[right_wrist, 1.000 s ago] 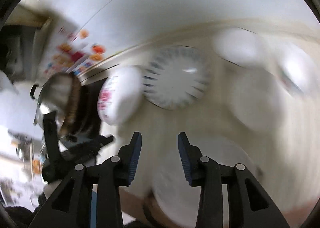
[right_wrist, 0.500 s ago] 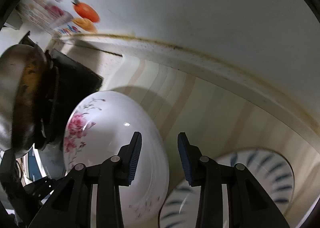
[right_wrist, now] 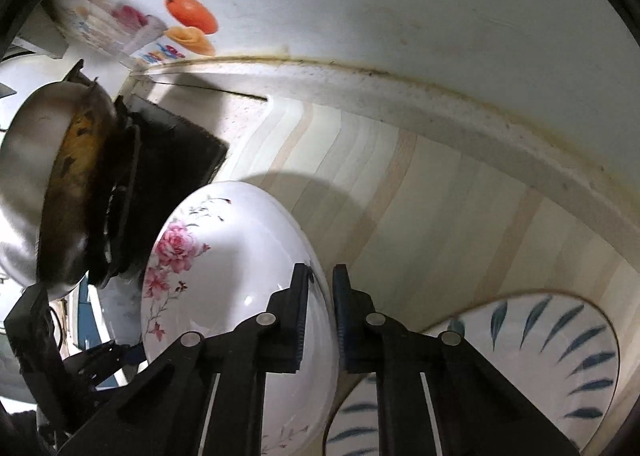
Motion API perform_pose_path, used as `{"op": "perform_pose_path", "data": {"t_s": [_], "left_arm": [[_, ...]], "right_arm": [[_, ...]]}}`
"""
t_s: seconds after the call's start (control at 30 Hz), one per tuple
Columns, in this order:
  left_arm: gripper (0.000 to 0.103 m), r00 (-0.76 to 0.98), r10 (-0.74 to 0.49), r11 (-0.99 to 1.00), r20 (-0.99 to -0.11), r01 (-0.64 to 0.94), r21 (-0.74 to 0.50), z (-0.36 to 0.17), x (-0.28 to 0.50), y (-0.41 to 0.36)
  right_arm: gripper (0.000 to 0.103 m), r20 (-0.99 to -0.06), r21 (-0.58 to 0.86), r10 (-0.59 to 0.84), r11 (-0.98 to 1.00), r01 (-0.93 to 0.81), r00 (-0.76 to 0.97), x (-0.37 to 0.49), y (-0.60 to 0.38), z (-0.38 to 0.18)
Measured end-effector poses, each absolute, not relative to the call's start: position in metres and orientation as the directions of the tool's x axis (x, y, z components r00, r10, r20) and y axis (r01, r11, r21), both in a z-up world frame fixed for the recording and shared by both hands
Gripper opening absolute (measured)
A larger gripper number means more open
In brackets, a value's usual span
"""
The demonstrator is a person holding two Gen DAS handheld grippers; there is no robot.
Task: Organize plates and bowls
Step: 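Lay the pink-flower plate onto the held white plate with the right tool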
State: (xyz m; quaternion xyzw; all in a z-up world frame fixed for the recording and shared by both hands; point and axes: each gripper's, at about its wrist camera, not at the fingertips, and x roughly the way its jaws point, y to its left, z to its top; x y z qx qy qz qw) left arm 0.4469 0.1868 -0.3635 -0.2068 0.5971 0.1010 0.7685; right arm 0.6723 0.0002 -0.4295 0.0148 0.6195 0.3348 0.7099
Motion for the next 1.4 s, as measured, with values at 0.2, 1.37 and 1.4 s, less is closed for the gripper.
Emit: {"op": "perform_pose_path", "data": {"t_s": [0.2,1.37,1.4], "left_arm": [[0.037,0.282,-0.111,0.890,-0.953,-0.398,-0.222,-0.348,0.424,0.185],[0.037,0.246,-0.235,0.967,-0.940,0.162,-0.199,-0.282,0.344,-0.002],[0.037,0.224,-0.237,0.965,-0.945,0.170,-0.201,-0.289,0.342,-0.008]], "right_arm": [[0.013,-0.869,0.429,0.494,0.769,-0.474,0.015,0.650,-0.013,-0.411],[0.013,-0.789,0.549,0.541,0.834,-0.063,0.290,0.382,-0.293,-0.341],[0.013,-0.795,0.547,0.536,0.836,-0.046,0.285,0.375,-0.298,-0.348]]}}
